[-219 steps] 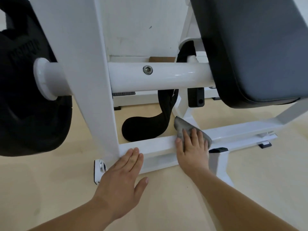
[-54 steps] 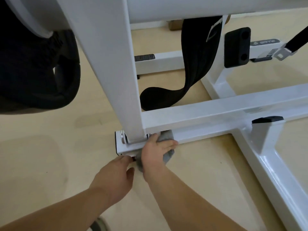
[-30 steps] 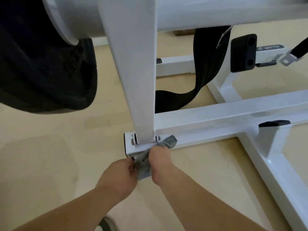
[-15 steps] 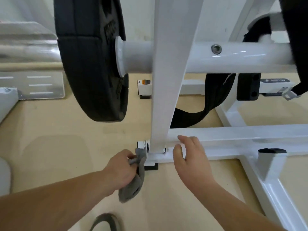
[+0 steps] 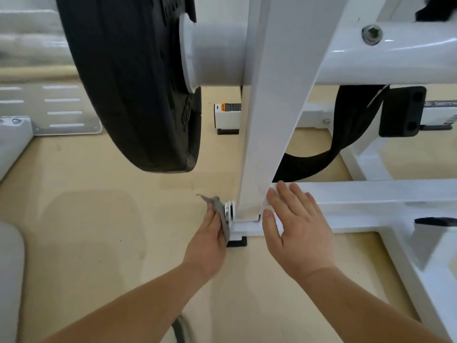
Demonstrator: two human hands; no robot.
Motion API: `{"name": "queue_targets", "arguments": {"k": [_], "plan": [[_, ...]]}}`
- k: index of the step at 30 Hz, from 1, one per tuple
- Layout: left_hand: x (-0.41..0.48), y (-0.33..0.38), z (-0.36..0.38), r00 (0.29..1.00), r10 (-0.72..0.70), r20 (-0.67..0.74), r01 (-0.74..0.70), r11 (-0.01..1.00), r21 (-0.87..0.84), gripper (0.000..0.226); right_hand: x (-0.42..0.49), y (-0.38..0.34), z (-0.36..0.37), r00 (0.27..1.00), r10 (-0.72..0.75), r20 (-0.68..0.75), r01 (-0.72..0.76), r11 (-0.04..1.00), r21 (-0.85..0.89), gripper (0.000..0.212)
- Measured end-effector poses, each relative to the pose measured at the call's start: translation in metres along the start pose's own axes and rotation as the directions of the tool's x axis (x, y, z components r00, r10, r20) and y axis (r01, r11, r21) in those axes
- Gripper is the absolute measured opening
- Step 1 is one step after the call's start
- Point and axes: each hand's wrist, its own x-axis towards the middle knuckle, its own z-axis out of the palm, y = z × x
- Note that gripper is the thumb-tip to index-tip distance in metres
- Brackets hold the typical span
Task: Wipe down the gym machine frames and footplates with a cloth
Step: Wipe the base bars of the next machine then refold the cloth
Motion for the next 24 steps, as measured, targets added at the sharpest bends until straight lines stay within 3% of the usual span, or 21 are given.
{"name": "queue_targets", "arguments": {"k": [2, 4, 6, 9, 10, 11, 12, 13, 14, 15, 16, 17, 20, 21, 24], "plan": [[-0.004, -0.009, 0.006, 1.000, -0.014, 0.015, 0.014, 1.000, -0.002, 0.067, -0.002, -0.004, 0.002, 1.000, 0.019, -0.013, -0.019, 1.000, 0.024, 0.060], [0.012, -0.013, -0.003, 0.996, 0.035, 0.084, -0.050, 0.983, 0.175, 0.070, -0.002, -0.006, 0.003, 1.000, 0.020, -0.007, -0.020, 1.000, 0.019, 0.060], [0.037, -0.003, -0.024, 0.983, -0.017, 0.184, -0.042, 0.950, 0.310, 0.066, -0.002, -0.004, 0.002, 1.000, 0.007, 0.008, -0.007, 1.000, -0.003, 0.061], [0.055, 0.021, -0.041, 0.965, -0.241, 0.104, 0.236, 0.970, 0.054, 0.056, -0.001, -0.003, 0.000, 0.999, 0.001, 0.047, 0.000, 1.000, -0.025, 0.063], [0.049, 0.024, -0.032, 0.980, -0.188, 0.071, 0.178, 0.977, 0.118, 0.057, -0.001, -0.003, 0.000, 0.998, 0.002, 0.055, -0.001, 1.000, -0.031, 0.064], [0.040, 0.018, -0.020, 0.991, -0.111, 0.068, 0.087, 0.954, 0.286, 0.057, -0.001, -0.003, -0.001, 0.998, -0.001, 0.058, 0.003, 0.999, -0.034, 0.064], [0.029, 0.006, -0.005, 0.995, -0.096, 0.019, 0.084, 0.942, 0.325, 0.059, -0.002, -0.003, -0.001, 0.998, -0.002, 0.056, 0.004, 0.999, -0.039, 0.065], [0.011, 0.002, 0.006, 0.996, -0.093, -0.016, 0.094, 0.968, 0.233, 0.061, -0.002, -0.002, -0.001, 0.999, -0.001, 0.054, 0.004, 0.999, -0.046, 0.065], [-0.004, 0.004, 0.012, 0.966, -0.258, -0.026, 0.248, 0.950, -0.192, 0.062, -0.002, -0.002, -0.001, 0.999, 0.000, 0.053, 0.003, 0.999, -0.052, 0.066], [-0.018, 0.016, 0.009, 0.929, -0.354, 0.106, 0.360, 0.800, -0.480, 0.057, -0.002, -0.002, -0.001, 0.998, 0.000, 0.055, 0.004, 0.998, -0.059, 0.066], [-0.025, 0.029, -0.003, 0.899, -0.412, 0.147, 0.386, 0.590, -0.709, 0.047, -0.001, -0.003, -0.001, 0.998, -0.003, 0.063, 0.007, 0.998, -0.064, 0.067], [-0.028, 0.030, -0.011, 0.881, -0.453, 0.137, 0.379, 0.503, -0.777, 0.039, -0.001, -0.003, 0.000, 0.997, -0.004, 0.071, 0.009, 0.998, -0.064, 0.068], [-0.007, 0.048, -0.037, 0.846, -0.520, -0.113, 0.276, 0.610, -0.742, 0.047, 0.000, -0.006, -0.001, 0.999, 0.014, 0.052, -0.013, 0.999, -0.031, 0.066], [0.000, 0.055, -0.041, 0.869, -0.471, -0.153, 0.238, 0.668, -0.705, 0.044, 0.001, -0.008, -0.002, 0.999, 0.028, 0.045, -0.027, 0.999, -0.021, 0.065], [0.008, 0.094, -0.045, 0.940, -0.340, 0.012, 0.246, 0.655, -0.715, 0.032, 0.007, -0.013, -0.009, 0.998, 0.062, 0.023, -0.062, 0.998, 0.009, 0.062]]}}
